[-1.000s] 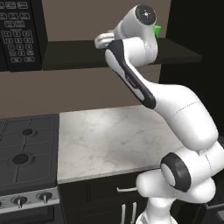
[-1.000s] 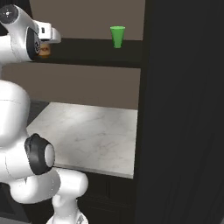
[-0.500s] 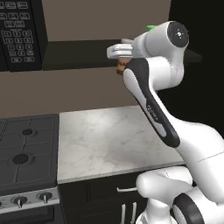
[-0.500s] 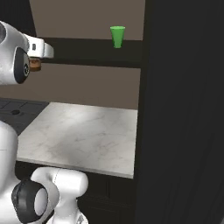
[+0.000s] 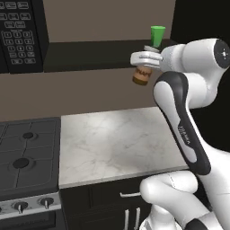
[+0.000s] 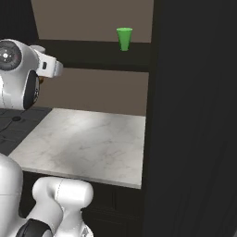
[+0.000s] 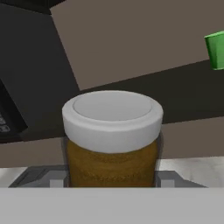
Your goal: Take the cinnamon bottle from the cabinet and place it on the dining table, next to the plate with the cupcake. Then take the chocolate from the dining counter and place it on the cupcake plate.
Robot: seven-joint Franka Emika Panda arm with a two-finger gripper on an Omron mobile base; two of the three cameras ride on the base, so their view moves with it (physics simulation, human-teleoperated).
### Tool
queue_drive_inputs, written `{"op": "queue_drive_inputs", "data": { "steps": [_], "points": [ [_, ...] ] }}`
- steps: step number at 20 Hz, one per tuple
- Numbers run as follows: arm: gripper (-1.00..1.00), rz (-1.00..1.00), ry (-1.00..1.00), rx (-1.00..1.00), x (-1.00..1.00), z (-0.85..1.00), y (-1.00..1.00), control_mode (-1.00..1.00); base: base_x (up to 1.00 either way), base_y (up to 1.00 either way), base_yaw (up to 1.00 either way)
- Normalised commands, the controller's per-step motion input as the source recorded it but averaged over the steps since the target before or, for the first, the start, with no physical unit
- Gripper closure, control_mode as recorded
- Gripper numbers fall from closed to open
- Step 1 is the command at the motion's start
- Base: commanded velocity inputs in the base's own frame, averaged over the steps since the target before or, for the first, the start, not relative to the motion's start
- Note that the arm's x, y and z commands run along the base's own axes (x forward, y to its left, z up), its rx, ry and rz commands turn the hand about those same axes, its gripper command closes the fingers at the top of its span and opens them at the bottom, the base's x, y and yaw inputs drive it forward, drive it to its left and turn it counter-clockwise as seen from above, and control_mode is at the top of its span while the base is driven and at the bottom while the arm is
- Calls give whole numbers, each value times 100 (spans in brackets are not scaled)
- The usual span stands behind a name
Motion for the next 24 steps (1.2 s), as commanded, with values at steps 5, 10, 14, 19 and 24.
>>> {"op": "queue_drive_inputs", "data": {
  "steps": [5,10,14,19,24],
  "points": [
    [100,4,1,0,14,-16,-2,-100,0,0,0],
    [100,1,3,0,0,-9,0,-100,0,0,0],
    [100,0,5,0,0,0,0,100,0,0,0],
    [100,0,0,0,0,0,0,100,-26,0,2],
    [100,0,0,0,0,0,0,100,-64,0,14]
  ]
}}
